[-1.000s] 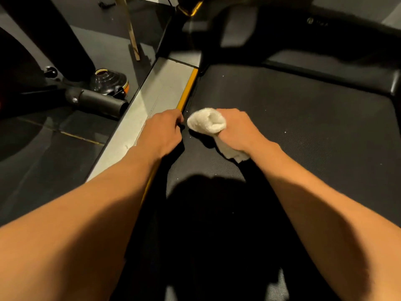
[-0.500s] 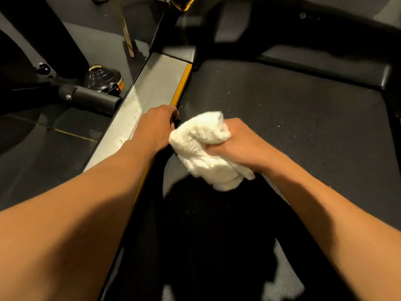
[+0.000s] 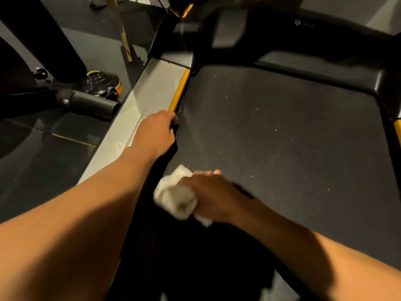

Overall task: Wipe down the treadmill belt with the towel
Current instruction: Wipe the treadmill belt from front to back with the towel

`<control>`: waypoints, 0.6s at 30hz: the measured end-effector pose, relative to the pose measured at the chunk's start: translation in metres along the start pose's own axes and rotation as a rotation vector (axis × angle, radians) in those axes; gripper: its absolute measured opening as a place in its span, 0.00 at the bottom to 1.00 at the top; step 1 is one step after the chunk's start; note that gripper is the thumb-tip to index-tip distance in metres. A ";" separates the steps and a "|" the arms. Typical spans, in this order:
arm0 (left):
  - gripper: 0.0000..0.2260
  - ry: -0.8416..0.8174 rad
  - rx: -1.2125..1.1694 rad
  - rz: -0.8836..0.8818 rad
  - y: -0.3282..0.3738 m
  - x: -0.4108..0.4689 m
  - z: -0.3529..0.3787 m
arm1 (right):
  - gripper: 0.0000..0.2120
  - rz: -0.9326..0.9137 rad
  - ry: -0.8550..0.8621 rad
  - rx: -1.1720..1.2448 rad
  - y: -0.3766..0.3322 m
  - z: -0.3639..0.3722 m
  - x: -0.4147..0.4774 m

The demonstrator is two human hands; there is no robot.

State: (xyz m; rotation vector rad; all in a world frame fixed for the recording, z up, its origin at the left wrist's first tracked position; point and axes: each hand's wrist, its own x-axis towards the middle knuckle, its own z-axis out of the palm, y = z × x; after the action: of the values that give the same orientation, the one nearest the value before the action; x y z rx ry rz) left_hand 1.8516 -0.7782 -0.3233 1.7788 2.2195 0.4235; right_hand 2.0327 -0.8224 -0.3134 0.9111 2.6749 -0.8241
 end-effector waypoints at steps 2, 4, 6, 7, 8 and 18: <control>0.15 0.002 0.012 0.005 0.000 0.000 0.000 | 0.08 -0.177 -0.142 0.211 -0.017 0.000 -0.014; 0.14 0.026 0.035 0.010 0.002 -0.001 0.002 | 0.09 -0.128 -0.140 0.243 -0.012 -0.016 -0.007; 0.13 0.060 0.063 0.016 0.004 -0.002 0.005 | 0.06 -0.001 -0.011 0.139 0.007 -0.042 0.008; 0.12 0.069 0.057 0.026 0.005 -0.003 0.007 | 0.06 0.052 0.054 0.120 0.020 -0.056 0.013; 0.12 0.076 0.038 0.041 0.007 -0.003 0.009 | 0.08 0.086 0.128 0.126 0.036 -0.068 0.018; 0.12 -0.017 0.149 0.117 0.024 0.003 0.034 | 0.03 0.367 0.582 -0.177 0.139 -0.102 0.090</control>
State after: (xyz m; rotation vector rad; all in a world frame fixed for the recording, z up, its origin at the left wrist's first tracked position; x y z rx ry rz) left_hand 1.8856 -0.7684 -0.3459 1.9874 2.1939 0.2719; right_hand 2.0461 -0.6286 -0.3229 1.7388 2.8149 -0.2573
